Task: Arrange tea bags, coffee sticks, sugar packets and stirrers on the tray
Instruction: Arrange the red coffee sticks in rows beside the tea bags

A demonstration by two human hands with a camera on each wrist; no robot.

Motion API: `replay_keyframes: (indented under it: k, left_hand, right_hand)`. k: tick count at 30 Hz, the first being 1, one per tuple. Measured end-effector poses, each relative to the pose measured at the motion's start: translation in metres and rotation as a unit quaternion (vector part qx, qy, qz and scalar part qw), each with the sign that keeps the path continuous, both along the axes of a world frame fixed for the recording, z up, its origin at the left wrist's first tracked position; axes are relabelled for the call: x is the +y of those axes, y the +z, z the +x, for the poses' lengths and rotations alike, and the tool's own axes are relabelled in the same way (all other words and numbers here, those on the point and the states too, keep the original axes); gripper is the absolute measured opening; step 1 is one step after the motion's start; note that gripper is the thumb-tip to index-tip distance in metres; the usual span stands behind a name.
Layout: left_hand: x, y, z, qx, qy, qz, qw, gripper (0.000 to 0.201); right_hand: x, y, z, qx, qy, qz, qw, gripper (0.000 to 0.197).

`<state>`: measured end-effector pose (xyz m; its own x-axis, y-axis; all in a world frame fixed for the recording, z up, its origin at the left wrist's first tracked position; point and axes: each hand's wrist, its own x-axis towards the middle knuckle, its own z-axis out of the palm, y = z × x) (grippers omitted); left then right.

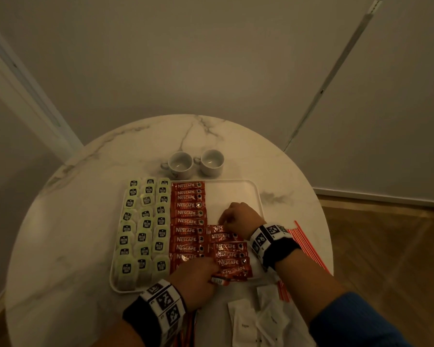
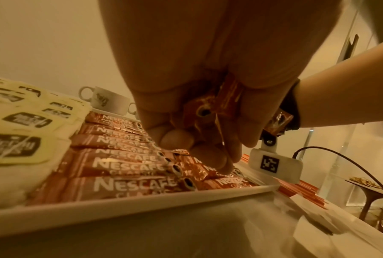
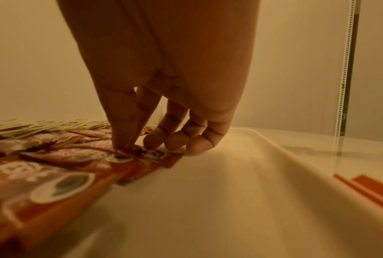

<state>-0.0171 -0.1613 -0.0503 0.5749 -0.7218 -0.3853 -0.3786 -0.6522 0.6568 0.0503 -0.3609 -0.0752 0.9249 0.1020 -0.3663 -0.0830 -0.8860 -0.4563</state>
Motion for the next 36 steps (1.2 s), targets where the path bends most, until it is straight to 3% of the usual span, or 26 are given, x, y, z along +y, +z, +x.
replay_keyframes:
  k: [4, 7, 10, 13, 15, 17, 21, 24, 28, 31, 34, 36]
  left_hand:
    - [0.003, 0.001, 0.001, 0.019, 0.051, -0.007, 0.999, 0.028]
    - [0.005, 0.005, 0.005, 0.101, 0.157, -0.042, 0.982, 0.016]
    - [0.007, 0.009, 0.017, 0.216, 0.296, -0.135, 0.921, 0.008]
    - [0.007, 0.018, 0.034, 0.305, 0.387, -0.206, 0.846, 0.005]
    - [0.005, 0.029, 0.041, 0.345, 0.393, -0.243, 0.817, 0.005]
    - [0.003, 0.036, 0.046, 0.369, 0.384, -0.267, 0.803, 0.013]
    - [0.002, 0.046, 0.049, 0.420, 0.348, -0.319, 0.775, 0.023]
    - [0.002, 0.050, 0.047, 0.441, 0.360, -0.339, 0.749, 0.031]
    - [0.006, 0.048, 0.047, 0.361, 0.391, -0.338, 0.776, 0.024]
    - [0.010, 0.043, 0.051, 0.284, 0.403, -0.317, 0.810, 0.018]
    - [0.012, 0.041, 0.058, 0.231, 0.418, -0.317, 0.819, 0.010]
    - [0.012, 0.041, 0.062, 0.195, 0.419, -0.298, 0.836, 0.010]
  right_hand:
    - [0.000, 0.002, -0.002, 0.012, 0.002, 0.007, 1.000, 0.016]
    - [-0.002, 0.008, -0.002, -0.005, -0.029, 0.019, 0.999, 0.023]
    - [-0.006, 0.028, -0.002, -0.050, -0.102, 0.107, 0.988, 0.022]
    - [-0.001, 0.054, -0.006, -0.006, -0.134, 0.302, 0.944, 0.028]
    - [0.006, 0.068, -0.010, 0.051, -0.137, 0.419, 0.896, 0.029]
    - [0.014, 0.075, -0.013, 0.066, -0.125, 0.475, 0.869, 0.021]
    - [0.023, 0.077, -0.016, 0.024, -0.100, 0.453, 0.886, 0.014]
    - [0.024, 0.077, -0.016, 0.012, -0.107, 0.458, 0.882, 0.008]
    - [0.019, 0.077, -0.015, 0.016, -0.137, 0.457, 0.878, 0.010]
    - [0.019, 0.076, -0.013, 0.030, -0.174, 0.505, 0.845, 0.008]
    - [0.018, 0.074, -0.013, 0.027, -0.205, 0.539, 0.817, 0.013]
    - [0.018, 0.074, -0.012, 0.023, -0.206, 0.515, 0.832, 0.021]
